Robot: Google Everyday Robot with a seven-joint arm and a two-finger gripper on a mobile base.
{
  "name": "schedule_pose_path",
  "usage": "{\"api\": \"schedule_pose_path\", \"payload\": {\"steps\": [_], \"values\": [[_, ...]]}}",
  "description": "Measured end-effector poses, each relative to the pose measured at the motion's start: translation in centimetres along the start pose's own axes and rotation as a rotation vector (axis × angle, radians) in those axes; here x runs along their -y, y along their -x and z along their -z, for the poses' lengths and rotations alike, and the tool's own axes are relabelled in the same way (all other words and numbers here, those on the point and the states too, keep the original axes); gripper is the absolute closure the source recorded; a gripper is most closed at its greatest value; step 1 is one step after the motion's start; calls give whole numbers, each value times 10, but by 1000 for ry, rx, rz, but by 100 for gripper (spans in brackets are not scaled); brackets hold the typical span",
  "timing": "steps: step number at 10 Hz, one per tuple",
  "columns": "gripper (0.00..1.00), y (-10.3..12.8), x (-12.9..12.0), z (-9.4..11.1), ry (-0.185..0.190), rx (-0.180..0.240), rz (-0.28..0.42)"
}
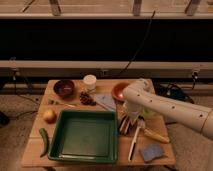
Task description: Place eraser in tray
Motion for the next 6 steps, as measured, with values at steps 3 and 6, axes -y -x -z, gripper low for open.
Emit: {"api": "schedule_pose_path", "payload": {"steps": [3, 6], "values": [[100, -3, -2, 43, -32, -28, 67], [100, -3, -5, 90, -71, -46, 125]]}}
